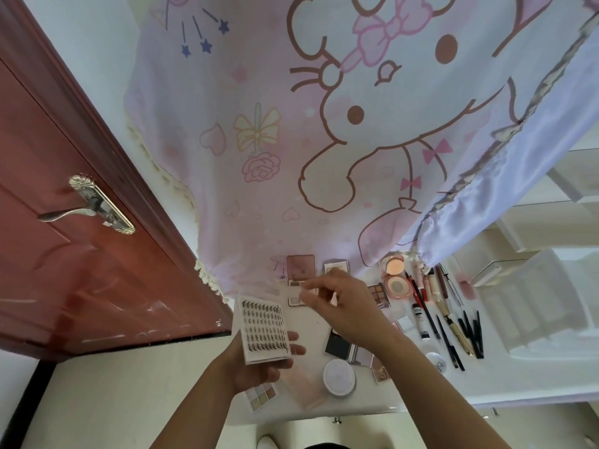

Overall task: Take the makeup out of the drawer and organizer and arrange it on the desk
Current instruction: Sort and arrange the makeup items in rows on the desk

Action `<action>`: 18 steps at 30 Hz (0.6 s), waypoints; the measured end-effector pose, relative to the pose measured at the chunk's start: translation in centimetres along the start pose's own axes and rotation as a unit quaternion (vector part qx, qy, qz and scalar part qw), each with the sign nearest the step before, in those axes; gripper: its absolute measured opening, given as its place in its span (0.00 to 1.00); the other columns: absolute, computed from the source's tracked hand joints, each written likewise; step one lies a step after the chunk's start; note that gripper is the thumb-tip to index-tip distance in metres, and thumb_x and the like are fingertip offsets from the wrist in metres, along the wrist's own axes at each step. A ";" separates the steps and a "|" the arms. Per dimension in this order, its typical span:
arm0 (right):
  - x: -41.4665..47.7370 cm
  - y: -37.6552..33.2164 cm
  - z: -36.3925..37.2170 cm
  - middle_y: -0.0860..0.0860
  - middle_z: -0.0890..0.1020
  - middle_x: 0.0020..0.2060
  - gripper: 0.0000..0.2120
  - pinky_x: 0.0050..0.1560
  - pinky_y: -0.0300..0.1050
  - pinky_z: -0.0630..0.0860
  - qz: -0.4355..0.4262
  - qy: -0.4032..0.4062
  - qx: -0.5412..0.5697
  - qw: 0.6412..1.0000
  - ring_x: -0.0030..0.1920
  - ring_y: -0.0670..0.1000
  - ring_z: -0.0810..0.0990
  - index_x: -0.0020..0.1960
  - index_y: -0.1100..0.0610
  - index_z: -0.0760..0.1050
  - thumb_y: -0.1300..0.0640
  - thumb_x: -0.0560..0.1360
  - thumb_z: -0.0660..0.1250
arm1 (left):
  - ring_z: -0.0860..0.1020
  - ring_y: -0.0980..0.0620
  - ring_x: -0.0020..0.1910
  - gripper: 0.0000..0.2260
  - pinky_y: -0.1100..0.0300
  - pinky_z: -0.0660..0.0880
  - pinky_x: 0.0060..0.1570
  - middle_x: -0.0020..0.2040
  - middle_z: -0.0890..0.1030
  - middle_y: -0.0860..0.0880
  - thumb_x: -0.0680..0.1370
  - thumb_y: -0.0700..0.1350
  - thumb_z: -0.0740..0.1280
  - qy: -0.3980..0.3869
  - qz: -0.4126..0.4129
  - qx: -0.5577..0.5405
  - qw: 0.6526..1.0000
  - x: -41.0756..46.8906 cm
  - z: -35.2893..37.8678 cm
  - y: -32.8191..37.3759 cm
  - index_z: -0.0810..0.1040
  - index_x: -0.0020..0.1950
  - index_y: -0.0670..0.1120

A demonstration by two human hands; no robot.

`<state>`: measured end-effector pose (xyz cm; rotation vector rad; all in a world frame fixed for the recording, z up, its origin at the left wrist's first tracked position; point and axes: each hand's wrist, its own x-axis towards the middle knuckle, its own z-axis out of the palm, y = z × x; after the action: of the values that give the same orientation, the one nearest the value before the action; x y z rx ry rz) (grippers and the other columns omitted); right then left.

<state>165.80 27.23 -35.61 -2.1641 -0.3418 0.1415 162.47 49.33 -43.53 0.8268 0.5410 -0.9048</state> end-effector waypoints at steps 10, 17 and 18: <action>-0.3 4.7 1.9 0.41 0.82 0.42 0.08 0.45 0.44 0.79 0.077 0.083 -0.114 0.987 0.47 0.43 0.82 0.50 0.46 0.72 0.43 0.81 0.60 | 0.78 0.36 0.62 0.38 0.35 0.72 0.63 0.63 0.79 0.38 0.72 0.75 0.54 0.025 0.085 0.024 0.996 -0.4 0.0 -0.3 0.73 0.68 0.47; -1.4 6.0 3.5 0.43 0.83 0.40 0.10 0.42 0.40 0.75 0.168 0.123 -0.065 0.976 0.41 0.44 0.81 0.54 0.49 0.78 0.46 0.81 0.61 | 0.84 0.45 0.48 0.13 0.47 0.81 0.48 0.51 0.85 0.45 0.78 0.43 0.70 0.215 0.151 0.256 0.930 1.7 -2.1 -3.0 0.79 0.62 0.45; -1.3 6.1 3.5 0.44 0.83 0.40 0.10 0.42 0.39 0.75 0.181 0.124 -0.051 0.974 0.41 0.43 0.81 0.54 0.50 0.78 0.47 0.81 0.61 | 0.83 0.45 0.47 0.10 0.45 0.81 0.49 0.51 0.85 0.44 0.79 0.41 0.69 0.220 0.159 0.233 0.934 1.8 -2.5 -3.0 0.81 0.60 0.45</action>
<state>164.87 26.28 -42.62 -2.2963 0.1941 0.0569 160.69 49.47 -47.42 1.5253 0.5632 -0.5462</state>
